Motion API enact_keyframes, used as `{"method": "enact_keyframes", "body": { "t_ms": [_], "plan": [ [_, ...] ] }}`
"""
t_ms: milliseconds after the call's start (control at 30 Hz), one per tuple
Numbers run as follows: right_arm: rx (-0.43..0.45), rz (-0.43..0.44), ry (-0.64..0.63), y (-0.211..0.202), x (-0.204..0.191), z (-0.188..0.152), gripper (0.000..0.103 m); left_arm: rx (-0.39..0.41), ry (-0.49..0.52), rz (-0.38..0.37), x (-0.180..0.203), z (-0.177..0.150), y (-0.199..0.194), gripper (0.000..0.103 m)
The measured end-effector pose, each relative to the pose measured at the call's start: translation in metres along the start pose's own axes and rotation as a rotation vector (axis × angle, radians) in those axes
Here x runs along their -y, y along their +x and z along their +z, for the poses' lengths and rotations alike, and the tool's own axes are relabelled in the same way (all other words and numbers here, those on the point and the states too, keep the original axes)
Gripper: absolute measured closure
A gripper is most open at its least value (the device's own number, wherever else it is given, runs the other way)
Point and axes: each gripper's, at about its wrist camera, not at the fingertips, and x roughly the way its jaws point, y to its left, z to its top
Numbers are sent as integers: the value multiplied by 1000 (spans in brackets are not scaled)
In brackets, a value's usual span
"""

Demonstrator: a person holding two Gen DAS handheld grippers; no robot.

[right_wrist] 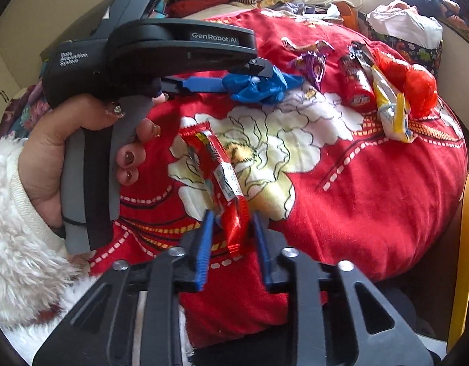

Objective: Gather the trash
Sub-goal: 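Grasp the blue plastic bag with the left gripper while the right grasps the red snack packet, then carry the blue bag and red snack packet over the yellow-rimmed bin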

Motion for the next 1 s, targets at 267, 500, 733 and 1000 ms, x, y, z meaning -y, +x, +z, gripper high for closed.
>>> {"method": "enact_keyframes", "body": {
  "t_ms": [267,500,733,1000],
  "plan": [
    [17,-8,16,-5,4,-5,87,4,23,19,5,-2,-1,84],
    [50,-15,39,-17,10,-9,89,37,45,11,11,0,-10,93],
    [105,-15,47,-31,13,-11,91,107,59,9,17,13,-33,94],
    [167,-21,65,-50,17,-11,91,161,75,1,27,22,-52,96]
  ]
}}
